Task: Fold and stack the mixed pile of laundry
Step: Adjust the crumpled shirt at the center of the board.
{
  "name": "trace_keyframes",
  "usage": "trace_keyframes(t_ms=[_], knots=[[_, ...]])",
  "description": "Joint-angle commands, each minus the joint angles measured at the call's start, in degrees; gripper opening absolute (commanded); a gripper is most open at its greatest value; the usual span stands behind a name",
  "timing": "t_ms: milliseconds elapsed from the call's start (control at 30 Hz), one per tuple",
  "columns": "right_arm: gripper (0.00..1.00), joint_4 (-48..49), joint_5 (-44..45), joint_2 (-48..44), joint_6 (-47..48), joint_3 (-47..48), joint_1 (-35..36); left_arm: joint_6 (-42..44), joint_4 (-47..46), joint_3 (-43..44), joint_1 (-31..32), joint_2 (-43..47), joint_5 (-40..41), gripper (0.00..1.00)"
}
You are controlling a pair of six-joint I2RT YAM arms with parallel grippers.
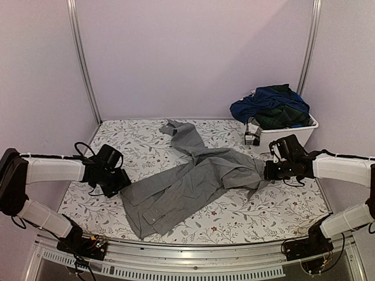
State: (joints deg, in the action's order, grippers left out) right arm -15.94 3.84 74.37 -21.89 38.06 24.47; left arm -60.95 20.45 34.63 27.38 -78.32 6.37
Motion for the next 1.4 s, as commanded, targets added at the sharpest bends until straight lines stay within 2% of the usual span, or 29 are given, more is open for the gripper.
trace_keyframes(t_ms=[0, 167, 200, 267, 300, 333, 367, 400, 433, 533, 633, 900, 1000, 1067, 1133, 1200, 1233, 1367], knots=[[0.0, -1.4, 2.0, 0.6, 1.6, 1.0, -1.1, 2.2, -4.0, 0.2, -7.7, 0.7, -0.4, 0.5], [0.0, -1.4, 0.2, 0.3, 0.8, 0.1, -1.1, 7.0, -4.8, 3.4, -18.0, 1.0, -2.4, 0.05], [0.0, -1.2, -0.7, 0.3, 0.7, 0.1, -1.1, 7.7, -5.3, 4.1, -20.8, 0.6, -2.9, 0.0], [0.0, -0.6, -2.9, 0.6, 0.6, 0.1, -1.1, 9.2, -5.6, 5.8, -24.2, -0.4, -4.6, 0.0], [0.0, -0.5, -3.2, 0.8, 0.6, 0.3, -1.1, 10.0, -5.5, 6.8, -24.9, -0.6, -6.6, 0.03], [0.0, -0.5, -3.2, 1.1, 0.7, 0.5, -1.1, 10.3, -5.6, 7.0, -24.7, -0.6, -8.0, 0.12], [0.0, -0.4, -4.6, 1.3, 0.6, 0.7, -1.1, 10.4, -5.5, 6.9, -23.3, -0.2, -8.7, 0.35], [0.0, -0.4, -5.1, 1.4, 0.6, 0.8, -1.1, 9.8, -5.2, 6.3, -21.2, 0.5, -8.5, 0.53], [0.0, -0.3, -5.2, 1.4, 0.5, 1.3, -1.1, 8.3, -3.4, 4.5, -16.5, 2.1, -6.9, 0.64], [0.0, -0.1, -5.8, 1.5, 0.3, 1.9, -1.1, 4.4, -2.9, 0.9, -10.1, 5.0, -6.9, 0.64], [0.0, 0.2, -6.3, 1.9, 0.2, 2.2, -1.1, 1.7, -3.5, -2.3, -6.5, 6.7, -7.4, 0.71], [0.0, 1.1, -6.6, 3.8, 0.4, 2.5, -1.1, -2.0, -6.7, -6.4, -4.3, 3.3, -8.2, 0.7], [0.0, 1.2, -6.4, 4.3, 0.4, 2.3, -1.1, -1.5, -8.5, -5.3, -4.5, 0.0, -8.2, 0.59], [0.0, 1.3, -6.4, 4.5, 0.3, 2.0, -1.1, -0.8, -9.6, -4.1, -5.5, -1.7, -7.6, 0.47], [0.0, 1.4, -6.4, 4.6, 0.3, 1.6, -1.1, 0.5, -10.8, -3.0, -8.4, -3.1, -7.9, 0.29], [0.0, 1.5, -6.5, 4.6, 0.2, 1.3, -1.1, 2.3, -11.9, -1.7, -12.1, -4.3, -9.1, 0.04], [0.0, 1.6, -6.5, 4.6, 0.2, 1.2, -1.1, 3.2, -12.1, -0.8, -14.1, -4.8, -9.4, 0.0], [0.0, 1.7, -6.0, 4.8, 0.2, 1.1, -1.1, 7.1, -10.7, 3.8, -20.8, -6.4, -8.1, 0.0]])
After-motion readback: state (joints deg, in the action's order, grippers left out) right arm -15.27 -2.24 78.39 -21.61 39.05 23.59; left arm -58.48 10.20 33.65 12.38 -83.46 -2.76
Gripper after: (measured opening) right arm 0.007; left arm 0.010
